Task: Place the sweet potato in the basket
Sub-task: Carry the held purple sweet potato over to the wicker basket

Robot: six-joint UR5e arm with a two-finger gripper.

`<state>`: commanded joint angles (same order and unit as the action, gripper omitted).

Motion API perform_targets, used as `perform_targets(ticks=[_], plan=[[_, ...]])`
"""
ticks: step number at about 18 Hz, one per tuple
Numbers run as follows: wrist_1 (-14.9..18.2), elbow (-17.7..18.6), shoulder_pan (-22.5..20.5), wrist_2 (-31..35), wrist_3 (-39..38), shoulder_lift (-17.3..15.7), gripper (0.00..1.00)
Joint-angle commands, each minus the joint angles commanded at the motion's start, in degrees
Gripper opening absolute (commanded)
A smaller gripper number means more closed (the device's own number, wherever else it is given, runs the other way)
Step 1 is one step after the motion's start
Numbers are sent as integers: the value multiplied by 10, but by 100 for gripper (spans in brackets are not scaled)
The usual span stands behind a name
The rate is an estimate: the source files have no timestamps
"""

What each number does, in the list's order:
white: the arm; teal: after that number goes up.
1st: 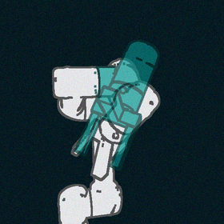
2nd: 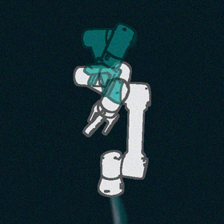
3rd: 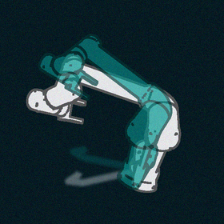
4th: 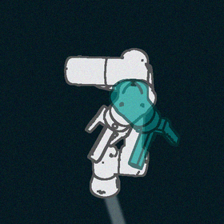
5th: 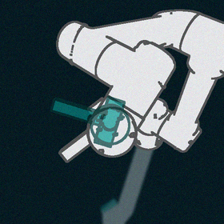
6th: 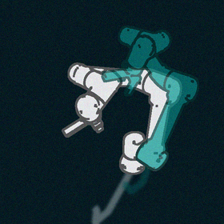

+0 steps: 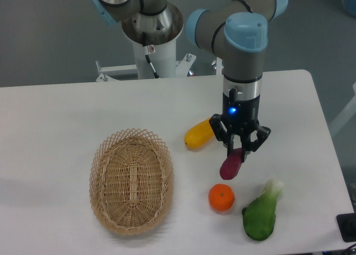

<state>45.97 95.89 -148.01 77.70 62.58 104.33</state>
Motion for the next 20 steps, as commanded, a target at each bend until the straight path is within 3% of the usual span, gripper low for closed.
perform_targets(ticks=[8,11,20], plan=[[1,11,3,2,-4,-4,19],[0,11,23,8,-40,-5,19],[-6,33,149,78,-189,6,20]])
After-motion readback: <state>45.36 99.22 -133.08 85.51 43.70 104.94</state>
